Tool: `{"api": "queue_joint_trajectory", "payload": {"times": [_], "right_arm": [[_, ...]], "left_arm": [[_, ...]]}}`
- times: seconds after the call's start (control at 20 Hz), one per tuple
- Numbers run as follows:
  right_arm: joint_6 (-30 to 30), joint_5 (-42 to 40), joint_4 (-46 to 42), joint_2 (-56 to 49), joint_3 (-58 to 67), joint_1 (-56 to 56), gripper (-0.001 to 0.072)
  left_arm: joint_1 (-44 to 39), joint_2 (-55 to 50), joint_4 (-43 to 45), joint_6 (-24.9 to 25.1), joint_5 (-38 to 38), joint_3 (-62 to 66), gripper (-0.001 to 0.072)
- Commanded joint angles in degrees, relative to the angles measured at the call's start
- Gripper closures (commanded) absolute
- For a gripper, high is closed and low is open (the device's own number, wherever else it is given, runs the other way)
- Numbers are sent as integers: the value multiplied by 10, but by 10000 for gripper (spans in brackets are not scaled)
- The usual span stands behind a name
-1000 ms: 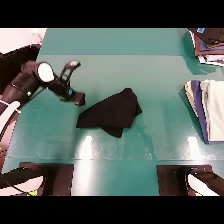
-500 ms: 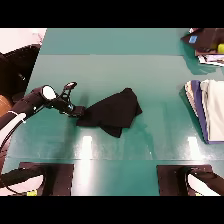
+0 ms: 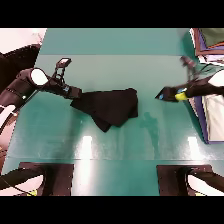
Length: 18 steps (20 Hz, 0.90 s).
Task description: Fold the shirts.
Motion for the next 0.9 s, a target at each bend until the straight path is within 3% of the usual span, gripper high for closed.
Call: {"api": "queue_joint_trajectory", "payload": {"times": [0.0, 0.4, 0.5, 0.6, 0.85], "right_arm": [[-10, -40, 32, -85, -45, 37, 364], [-20, -57, 63, -249, 89, 121, 374], [-20, -53, 59, -269, 112, 128, 495], [-20, -60, 58, -270, 119, 128, 692], [-21, -74, 46, -152, 119, 84, 693]], "left_arm": [[0, 1, 5, 0, 12, 14, 682], [0, 1, 5, 0, 14, 14, 682], [0, 1, 5, 0, 13, 14, 682], [0, 2, 5, 0, 10, 14, 682], [0, 73, 25, 0, 10, 57, 683]]}}
